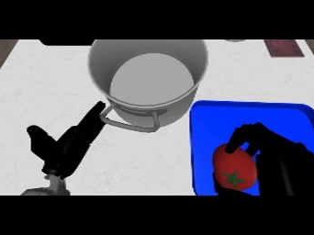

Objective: Pick the tomato from the tray and place it in the pot

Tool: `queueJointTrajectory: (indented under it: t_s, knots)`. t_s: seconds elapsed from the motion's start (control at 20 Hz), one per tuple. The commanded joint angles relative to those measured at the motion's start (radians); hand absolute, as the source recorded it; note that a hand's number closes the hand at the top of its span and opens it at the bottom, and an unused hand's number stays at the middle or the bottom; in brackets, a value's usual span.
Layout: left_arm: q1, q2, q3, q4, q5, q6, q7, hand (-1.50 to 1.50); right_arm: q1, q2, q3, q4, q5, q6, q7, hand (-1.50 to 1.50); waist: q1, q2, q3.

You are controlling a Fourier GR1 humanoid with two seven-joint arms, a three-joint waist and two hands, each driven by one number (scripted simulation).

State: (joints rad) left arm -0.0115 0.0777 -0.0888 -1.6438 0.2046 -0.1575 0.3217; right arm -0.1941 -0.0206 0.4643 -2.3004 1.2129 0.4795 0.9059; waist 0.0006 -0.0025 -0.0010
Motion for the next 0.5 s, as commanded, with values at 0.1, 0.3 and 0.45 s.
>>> queueJointTrajectory:
  t_s: [0.1,0.3,0.45]
  knots:
    - [0.027,-0.023,-0.037,0.007,-0.041,0.008,-0.030,0.00,-0.348,0.020,-0.115,0.017,-0.206,0.069,0.164,1.50,0.013,0.003,0.000]
    - [0.007,-0.006,-0.013,-0.031,-0.003,-0.001,0.031,0.00,-0.534,0.020,-0.230,0.194,-0.278,-0.004,0.184,1.50,0.016,0.003,0.000]
    - [-0.019,0.007,0.008,-0.029,0.011,-0.016,0.027,0.00,-0.650,0.020,-0.238,0.279,-0.318,-0.031,0.223,1.50,0.012,0.002,0.000]
